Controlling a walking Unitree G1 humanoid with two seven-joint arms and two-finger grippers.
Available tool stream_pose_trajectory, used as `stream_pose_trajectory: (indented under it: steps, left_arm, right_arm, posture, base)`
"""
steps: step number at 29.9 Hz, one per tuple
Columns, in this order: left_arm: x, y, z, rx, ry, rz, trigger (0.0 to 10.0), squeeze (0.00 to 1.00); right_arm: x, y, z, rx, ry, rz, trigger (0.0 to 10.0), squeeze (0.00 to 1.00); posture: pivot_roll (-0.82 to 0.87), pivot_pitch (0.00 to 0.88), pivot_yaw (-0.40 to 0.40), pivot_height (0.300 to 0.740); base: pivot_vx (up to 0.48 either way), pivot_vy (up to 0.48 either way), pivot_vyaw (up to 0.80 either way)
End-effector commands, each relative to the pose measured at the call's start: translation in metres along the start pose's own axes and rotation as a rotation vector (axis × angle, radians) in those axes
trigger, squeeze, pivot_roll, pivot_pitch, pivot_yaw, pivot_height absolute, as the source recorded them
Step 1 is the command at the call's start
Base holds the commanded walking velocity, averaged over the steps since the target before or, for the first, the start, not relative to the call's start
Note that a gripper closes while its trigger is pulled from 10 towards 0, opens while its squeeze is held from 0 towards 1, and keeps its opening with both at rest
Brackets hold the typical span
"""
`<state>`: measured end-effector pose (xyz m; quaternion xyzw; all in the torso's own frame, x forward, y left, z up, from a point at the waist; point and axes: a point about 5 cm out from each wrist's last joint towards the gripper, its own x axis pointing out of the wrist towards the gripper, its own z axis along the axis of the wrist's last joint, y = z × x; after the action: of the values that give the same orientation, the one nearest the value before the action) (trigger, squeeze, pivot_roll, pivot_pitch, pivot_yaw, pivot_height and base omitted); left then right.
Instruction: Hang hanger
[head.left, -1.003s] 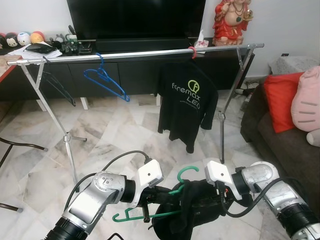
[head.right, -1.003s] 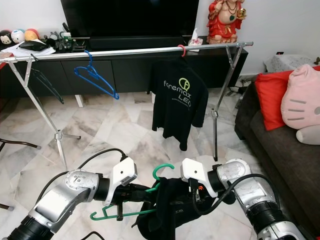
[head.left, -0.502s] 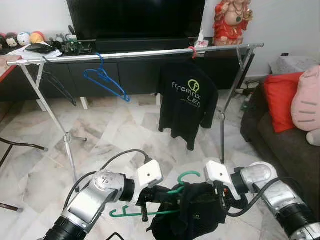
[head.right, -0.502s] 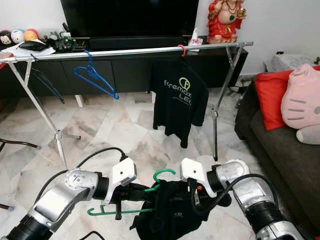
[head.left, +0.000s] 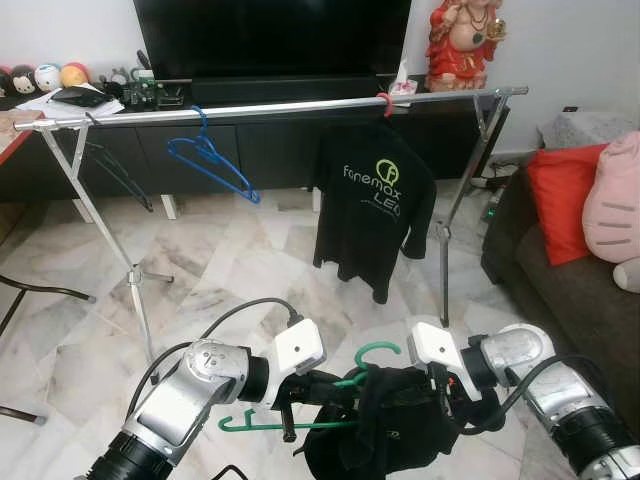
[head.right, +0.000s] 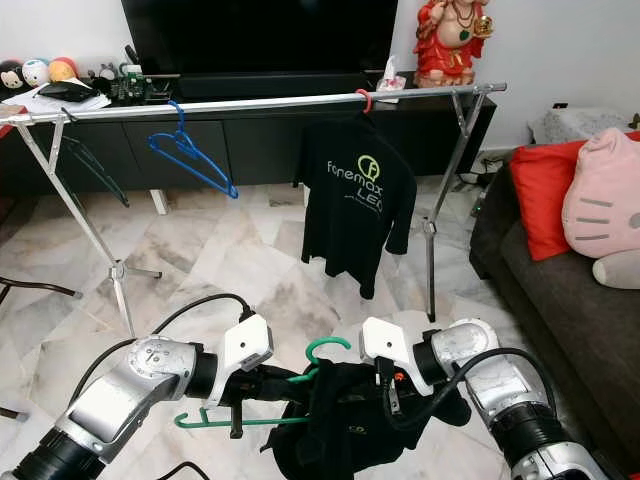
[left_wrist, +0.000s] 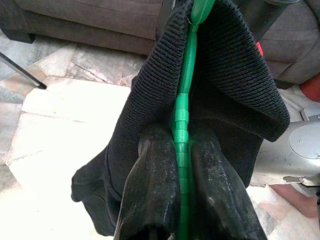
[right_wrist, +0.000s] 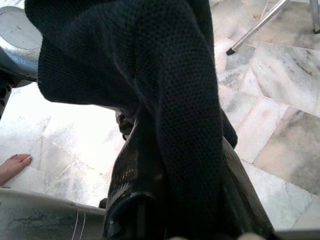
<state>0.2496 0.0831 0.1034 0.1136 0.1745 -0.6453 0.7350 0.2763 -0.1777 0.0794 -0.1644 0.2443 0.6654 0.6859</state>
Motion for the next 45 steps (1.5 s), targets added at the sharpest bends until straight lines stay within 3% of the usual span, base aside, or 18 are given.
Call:
stream_pose_trajectory:
  steps: [1, 13, 14, 17, 21, 23, 28, 38, 43, 45]
  left_arm:
    - [0.001, 0.002, 0.013, 0.041, -0.046, -0.009, 10.0, 0.0]
    - [0.001, 0.003, 0.013, 0.043, -0.046, -0.009, 10.0, 0.0]
    - [-0.001, 0.002, 0.013, 0.051, -0.043, -0.021, 10.0, 1.0]
    - [-0.004, 0.003, 0.012, 0.065, -0.03, -0.034, 10.0, 1.0]
    - [-0.01, 0.008, 0.01, 0.068, -0.009, -0.013, 10.0, 1.0]
    - [-0.021, 0.013, 0.008, 0.065, 0.005, 0.0, 10.0, 1.0]
    - [-0.036, 0.022, 0.005, 0.064, 0.036, 0.033, 10.0, 1.0]
    - [-0.051, 0.027, 0.005, 0.078, 0.062, 0.036, 10.0, 1.0]
    - [-0.067, 0.045, 0.013, 0.067, -0.022, 0.212, 10.0, 1.0]
    - [-0.079, 0.058, 0.014, 0.059, -0.088, 0.381, 10.0, 1.0]
  right_arm:
    - [-0.001, -0.003, 0.005, -0.022, -0.002, -0.013, 0.0, 0.0]
    - [0.0, -0.003, 0.005, -0.023, -0.003, -0.009, 0.0, 0.0]
    - [0.001, -0.009, 0.008, -0.034, -0.005, -0.056, 0.0, 0.0]
    - [0.0, -0.019, 0.01, -0.05, 0.007, -0.146, 0.0, 0.0]
    - [-0.007, -0.022, 0.004, -0.043, 0.045, -0.19, 0.0, 0.0]
    - [-0.012, -0.021, 0.0, -0.029, 0.054, -0.211, 0.0, 0.0]
    - [-0.015, -0.018, -0.008, -0.011, 0.058, -0.214, 0.0, 0.0]
    - [-0.015, -0.014, -0.02, 0.002, 0.108, -0.221, 0.0, 0.0]
    - [-0.022, -0.017, -0.027, 0.042, 0.106, -0.313, 0.0, 0.0]
    - [-0.025, -0.024, -0.03, 0.071, 0.078, -0.441, 0.0, 0.0]
  posture:
    - [0.0, 0.0, 0.008, 0.716]
    - [0.0, 0.0, 0.008, 0.716]
    - [0.0, 0.0, 0.012, 0.716]
    - [0.0, 0.0, 0.013, 0.716]
    - [0.0, 0.0, 0.015, 0.716]
    - [0.0, 0.0, 0.016, 0.716]
    - [0.0, 0.0, 0.02, 0.716]
    - [0.0, 0.0, 0.025, 0.716]
    - [-0.01, 0.0, 0.027, 0.716]
    - [-0.01, 0.0, 0.028, 0.716]
  base:
    - [0.0, 0.0, 0.0]
    - [0.0, 0.0, 0.0]
    - [0.0, 0.0, 0.0]
    - [0.0, 0.0, 0.0]
    - [0.0, 0.0, 0.0]
    - [0.0, 0.0, 0.0]
    - [0.0, 0.0, 0.0]
    - [0.0, 0.0, 0.0]
    - [0.0, 0.0, 0.0]
    - [0.0, 0.0, 0.0]
